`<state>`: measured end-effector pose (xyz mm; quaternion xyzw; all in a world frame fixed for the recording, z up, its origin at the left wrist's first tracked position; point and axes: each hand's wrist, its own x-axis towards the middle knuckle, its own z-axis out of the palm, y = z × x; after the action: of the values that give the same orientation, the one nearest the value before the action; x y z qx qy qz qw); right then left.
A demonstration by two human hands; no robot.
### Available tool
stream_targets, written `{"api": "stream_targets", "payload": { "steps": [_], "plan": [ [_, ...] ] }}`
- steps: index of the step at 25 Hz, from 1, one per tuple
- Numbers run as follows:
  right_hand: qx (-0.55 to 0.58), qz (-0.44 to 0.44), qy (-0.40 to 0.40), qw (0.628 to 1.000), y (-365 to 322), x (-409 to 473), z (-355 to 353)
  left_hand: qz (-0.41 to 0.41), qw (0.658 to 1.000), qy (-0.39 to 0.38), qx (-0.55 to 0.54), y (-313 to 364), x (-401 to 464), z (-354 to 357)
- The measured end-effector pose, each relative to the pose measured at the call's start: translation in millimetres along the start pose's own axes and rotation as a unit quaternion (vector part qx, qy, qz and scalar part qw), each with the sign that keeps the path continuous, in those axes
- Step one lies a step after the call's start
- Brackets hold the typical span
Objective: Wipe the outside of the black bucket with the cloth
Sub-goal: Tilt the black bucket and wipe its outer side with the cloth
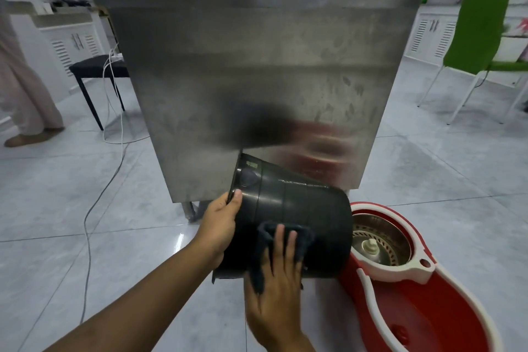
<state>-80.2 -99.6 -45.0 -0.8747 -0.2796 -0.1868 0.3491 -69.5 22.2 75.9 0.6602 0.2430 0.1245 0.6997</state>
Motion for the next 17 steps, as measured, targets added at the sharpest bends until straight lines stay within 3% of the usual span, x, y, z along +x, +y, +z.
{"api": "stream_targets", "payload": {
  "steps": [2, 3, 7, 9, 11, 13, 15, 17],
  "plan": [
    [-0.026, -0.05, -0.005, 0.998, -9.2, 34.1, -11.9, 0.015, 0.999, -0.025, 0.022, -1.4, -2.6, 5.0],
    [-0.024, -0.033, 0.006, 0.999, -3.3, 51.9, -21.4, 0.021, 0.999, -0.034, 0.037, -0.6, -5.0, 5.9],
    [0.08, 0.207, 0.072, 0.972, 70.5, 64.6, -40.3, 0.034, 0.996, -0.035, 0.074, -2.5, -6.9, -0.4],
    [0.101, 0.23, 0.102, 0.963, 76.8, 37.3, -31.7, 0.047, 0.996, -0.022, 0.078, -3.0, -5.7, -3.8],
    [0.117, 0.205, 0.09, 0.968, 49.1, 13.4, -19.6, 0.067, 0.994, -0.038, 0.073, -5.6, -4.0, -3.0],
    [0.108, 0.123, 0.045, 0.985, 12.4, 9.2, -15.5, 0.082, 0.99, -0.08, 0.087, -8.5, -4.7, 0.9],
    [0.101, 0.038, 0.007, 0.994, -12.2, 28.6, -24.4, 0.112, 0.984, -0.096, 0.103, -9.2, -6.4, 4.6],
    [0.112, 0.014, 0.007, 0.994, -9.3, 61.2, -38.8, 0.137, 0.981, -0.084, 0.104, -9.5, -5.6, 2.4]
  ]
}}
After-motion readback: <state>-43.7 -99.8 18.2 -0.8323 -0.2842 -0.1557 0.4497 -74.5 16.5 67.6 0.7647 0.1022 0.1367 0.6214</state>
